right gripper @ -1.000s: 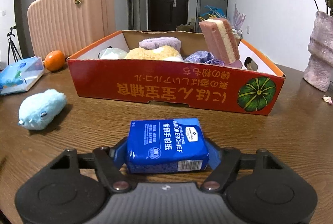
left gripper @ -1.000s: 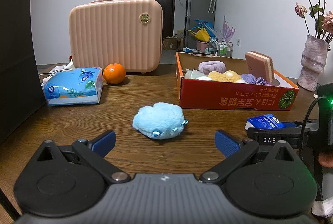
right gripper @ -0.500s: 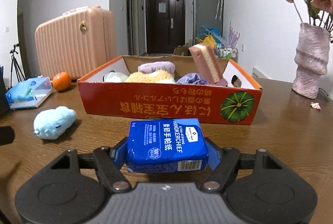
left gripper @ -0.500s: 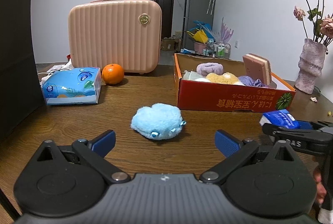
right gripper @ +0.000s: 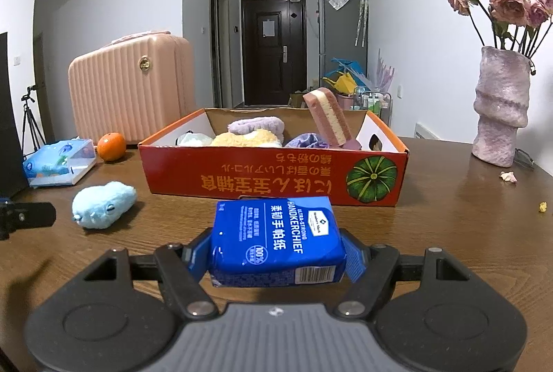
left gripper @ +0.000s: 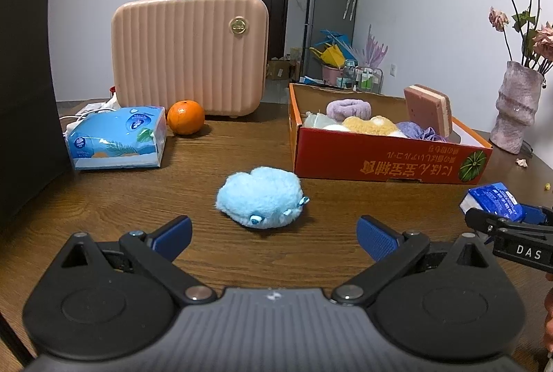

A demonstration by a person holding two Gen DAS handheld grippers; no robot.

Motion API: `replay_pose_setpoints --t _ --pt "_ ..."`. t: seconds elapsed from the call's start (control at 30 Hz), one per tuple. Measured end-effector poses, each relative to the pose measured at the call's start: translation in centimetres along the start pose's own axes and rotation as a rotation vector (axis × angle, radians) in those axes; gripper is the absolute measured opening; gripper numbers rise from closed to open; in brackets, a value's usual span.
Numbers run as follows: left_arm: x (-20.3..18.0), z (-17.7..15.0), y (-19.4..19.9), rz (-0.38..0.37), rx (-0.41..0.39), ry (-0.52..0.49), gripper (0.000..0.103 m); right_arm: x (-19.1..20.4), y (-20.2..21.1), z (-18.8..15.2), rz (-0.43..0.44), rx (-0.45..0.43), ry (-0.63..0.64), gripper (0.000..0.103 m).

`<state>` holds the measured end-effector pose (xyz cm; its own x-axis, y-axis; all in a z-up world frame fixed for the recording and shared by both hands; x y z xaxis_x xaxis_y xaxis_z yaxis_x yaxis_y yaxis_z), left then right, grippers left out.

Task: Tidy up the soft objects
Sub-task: 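Grasp the blue tissue pack with the right tool while the left tool approaches the light-blue plush, then close the left tool on the light-blue fluffy plush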

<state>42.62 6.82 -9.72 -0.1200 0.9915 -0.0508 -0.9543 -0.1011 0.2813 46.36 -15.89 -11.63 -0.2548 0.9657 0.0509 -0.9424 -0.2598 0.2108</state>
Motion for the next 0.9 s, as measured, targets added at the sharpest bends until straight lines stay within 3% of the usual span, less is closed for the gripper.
replay_pose_setpoints --t 0.43,0.63,0.8,0.87,0.9 --pt "1.1 -0.5 -7.6 -0.006 0.085 -0.014 0.103 -1.1 -0.6 -0.2 -0.044 0.003 -0.011 0.073" --pt "1.2 -1.2 -11.3 0.026 0.141 -0.024 0.103 -1.5 -1.1 -0.4 -0.059 0.013 -0.016 0.073" --pt "1.3 -1.6 -12.5 0.028 0.162 -0.024 0.103 -1.7 -1.2 -0.5 -0.064 0.016 -0.020 0.073" --pt "1.2 -1.8 -12.5 0.021 0.172 -0.020 0.098 -1.7 -1.2 -0.6 -0.063 0.016 -0.020 0.073" --pt "1.2 -1.8 -12.6 0.019 0.176 -0.018 0.089 -1.7 -1.2 -0.5 -0.063 0.016 -0.021 0.073"
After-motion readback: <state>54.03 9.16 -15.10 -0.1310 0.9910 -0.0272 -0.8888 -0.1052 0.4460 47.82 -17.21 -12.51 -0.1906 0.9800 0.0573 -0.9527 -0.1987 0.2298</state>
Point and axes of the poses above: each gripper's, at about its wrist camera, not at the fingertips, and y roughly against the way its jaws point, x to its left, z to its top, the point moved 8 cm from there along -y, roughly the way its jaws point, and after that the axes turned 14 degrees about -x, right-handed, at the moved point
